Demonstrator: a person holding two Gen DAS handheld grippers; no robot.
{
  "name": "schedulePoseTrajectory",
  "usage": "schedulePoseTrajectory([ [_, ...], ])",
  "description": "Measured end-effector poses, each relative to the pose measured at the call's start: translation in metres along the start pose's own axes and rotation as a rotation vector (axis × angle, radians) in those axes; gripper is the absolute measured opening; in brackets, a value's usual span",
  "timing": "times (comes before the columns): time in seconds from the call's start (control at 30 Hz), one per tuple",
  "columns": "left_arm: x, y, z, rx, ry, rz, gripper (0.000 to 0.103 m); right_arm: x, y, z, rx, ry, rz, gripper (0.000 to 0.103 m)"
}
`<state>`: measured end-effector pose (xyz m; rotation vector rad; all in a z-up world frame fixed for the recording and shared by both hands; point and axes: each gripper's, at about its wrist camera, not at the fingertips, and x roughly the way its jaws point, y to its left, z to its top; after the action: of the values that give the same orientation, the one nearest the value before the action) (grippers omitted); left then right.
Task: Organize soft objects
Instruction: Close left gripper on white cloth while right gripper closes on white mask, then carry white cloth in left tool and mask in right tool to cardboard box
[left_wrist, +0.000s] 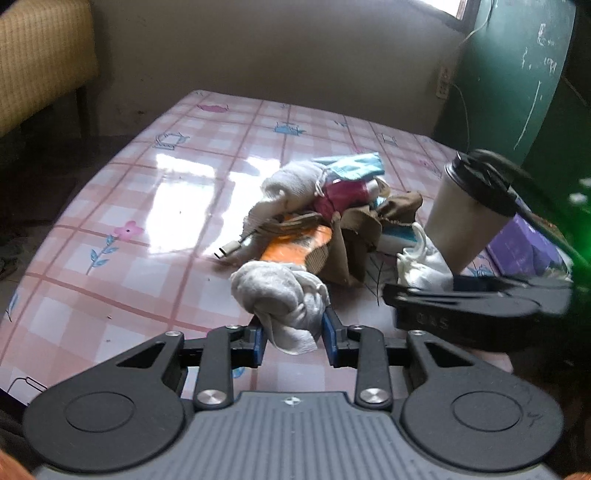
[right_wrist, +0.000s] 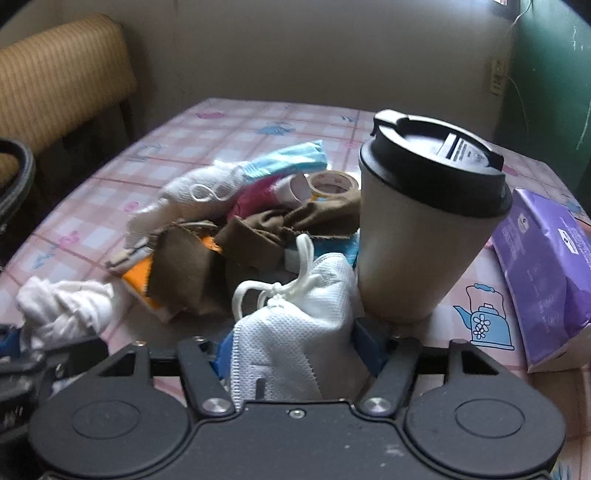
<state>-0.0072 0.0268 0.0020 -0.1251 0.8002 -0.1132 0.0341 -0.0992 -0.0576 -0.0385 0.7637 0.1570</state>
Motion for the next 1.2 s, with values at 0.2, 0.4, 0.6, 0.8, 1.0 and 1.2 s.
schedulePoseTrajectory([
  [0.2,-0.002,0.002,0.007,-0.015,-0.026,0.007,0.032,-0.033,-0.001,0.004,-0.005,-0.035,0.078,0.056],
  [0.4,-0.006,-0.001,0.023,-0.013,-0.061,0.005,0.032,-0.059,0.003,0.024,-0.023,-0.102,0.113,0.054],
  [0.6,-0.012,-0.015,0.05,0.029,-0.097,-0.004,0.031,-0.081,0.007,0.047,-0.057,-0.15,0.123,0.054],
  [0.8,-0.012,-0.029,0.072,0.064,-0.101,-0.011,0.031,-0.093,-0.001,0.07,-0.045,-0.175,0.117,0.054],
  [1.0,-0.012,-0.036,0.092,0.058,-0.121,-0.013,0.031,-0.103,-0.012,0.091,-0.054,-0.206,0.107,0.054],
  [1.2,-0.01,-0.05,0.099,0.084,-0.124,0.007,0.031,-0.107,-0.031,0.094,-0.029,-0.214,0.094,0.054],
])
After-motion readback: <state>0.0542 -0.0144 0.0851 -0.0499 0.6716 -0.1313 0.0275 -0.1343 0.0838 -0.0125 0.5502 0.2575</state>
